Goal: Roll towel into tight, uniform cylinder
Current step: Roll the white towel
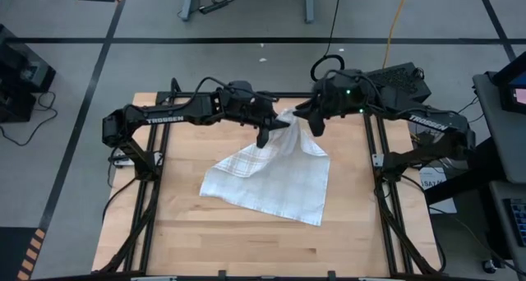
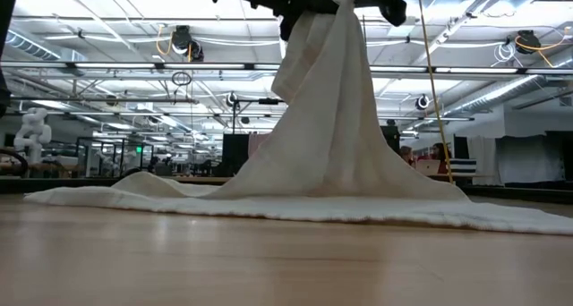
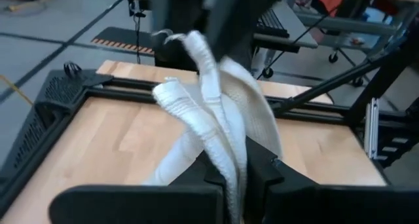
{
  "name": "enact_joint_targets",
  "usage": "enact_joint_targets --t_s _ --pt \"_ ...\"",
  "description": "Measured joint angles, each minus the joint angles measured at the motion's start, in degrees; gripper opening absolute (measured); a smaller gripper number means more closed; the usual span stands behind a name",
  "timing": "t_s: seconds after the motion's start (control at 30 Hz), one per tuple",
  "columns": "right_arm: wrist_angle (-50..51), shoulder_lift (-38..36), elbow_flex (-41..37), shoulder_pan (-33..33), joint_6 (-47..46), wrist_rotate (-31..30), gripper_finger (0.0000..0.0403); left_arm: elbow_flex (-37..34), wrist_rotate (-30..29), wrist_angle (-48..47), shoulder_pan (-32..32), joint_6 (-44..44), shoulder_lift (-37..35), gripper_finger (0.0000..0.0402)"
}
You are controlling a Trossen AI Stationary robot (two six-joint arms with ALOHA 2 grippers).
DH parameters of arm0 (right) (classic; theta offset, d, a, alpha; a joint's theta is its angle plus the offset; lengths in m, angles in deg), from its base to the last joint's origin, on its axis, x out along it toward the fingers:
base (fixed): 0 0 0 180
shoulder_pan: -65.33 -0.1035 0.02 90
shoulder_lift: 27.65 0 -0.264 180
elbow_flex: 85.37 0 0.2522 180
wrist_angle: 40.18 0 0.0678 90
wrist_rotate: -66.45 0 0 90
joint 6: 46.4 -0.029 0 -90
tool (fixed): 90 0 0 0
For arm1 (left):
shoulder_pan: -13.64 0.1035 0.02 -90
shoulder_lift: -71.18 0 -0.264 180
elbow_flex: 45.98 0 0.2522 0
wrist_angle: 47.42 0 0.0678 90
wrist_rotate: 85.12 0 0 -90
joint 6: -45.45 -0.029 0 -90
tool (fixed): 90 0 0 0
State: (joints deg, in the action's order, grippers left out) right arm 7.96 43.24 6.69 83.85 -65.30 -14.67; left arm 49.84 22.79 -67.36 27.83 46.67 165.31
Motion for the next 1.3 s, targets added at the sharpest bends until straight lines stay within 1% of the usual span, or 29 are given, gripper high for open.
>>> enact_joint_targets --t_s 0.13,0.2,0.3,0.37,0.43,0.5,0.63,0.77,0.87,0.97,1.03,1.13,1.2,1.3 --pt "0.06 -0.72 0.00 1.72 -0.05 7.41 0.0151 0.02 0.01 0.45 -0.08 -2.11 -0.02 0.0020" --pt "-0.42 -0.71 0.00 1.78 1.69 10.18 0.0165 0.02 0.10 1.27 -0.08 -2.91 -0.02 0.0020" --pt "-3.20 -0.61 -0.02 1.41 4.33 11.08 0.0183 0.04 0.24 1.94 -0.08 -3.59 -0.06 0.0020" --pt "-6.75 -0.61 -0.02 1.19 4.52 10.61 0.0184 0.07 0.29 1.88 -0.08 -3.25 -0.07 0.0020" --pt "-9.25 -0.81 0.00 1.17 3.90 9.14 0.0174 0.07 0.29 1.84 -0.08 -3.17 -0.07 0.0020" --pt "-8.69 -0.85 0.47 1.18 3.04 7.56 0.0150 0.07 0.31 1.84 -0.08 -3.09 -0.07 0.0020" --pt "-6.97 0.00 1.01 1.34 1.61 7.64 0.0099 0.07 0.31 1.79 -0.08 -3.13 -0.24 0.0020" --pt "-6.87 0.46 1.01 0.90 1.34 9.16 0.0072 0.11 0.22 2.33 -0.08 -4.79 -0.55 0.0020" --pt "-5.64 0.46 1.01 0.79 1.11 8.14 0.0070 0.12 0.00 3.09 -0.07 -8.61 -1.17 0.0020" --pt "-4.90 0.48 1.01 0.64 0.46 5.97 0.0074 0.22 -0.02 3.71 -0.08 -15.64 -1.39 0.0020" --pt "-5.71 0.46 1.01 0.64 0.76 6.24 0.0077 0.18 -0.12 3.83 -0.08 -20.93 -1.51 0.0020" --pt "-8.77 0.46 1.01 0.49 -1.37 6.51 0.0083 0.17 -0.27 7.50 -0.07 -26.14 -1.70 0.0020" --pt "-11.47 0.46 1.01 0.57 -4.68 8.08 0.0087 0.17 -1.19 9.76 -0.01 -28.30 -2.10 0.0020" --pt "-13.70 0.46 1.01 1.58 -9.63 11.98 0.0097 0.17 -5.70 13.11 0.05 -28.75 -2.25 0.0020"
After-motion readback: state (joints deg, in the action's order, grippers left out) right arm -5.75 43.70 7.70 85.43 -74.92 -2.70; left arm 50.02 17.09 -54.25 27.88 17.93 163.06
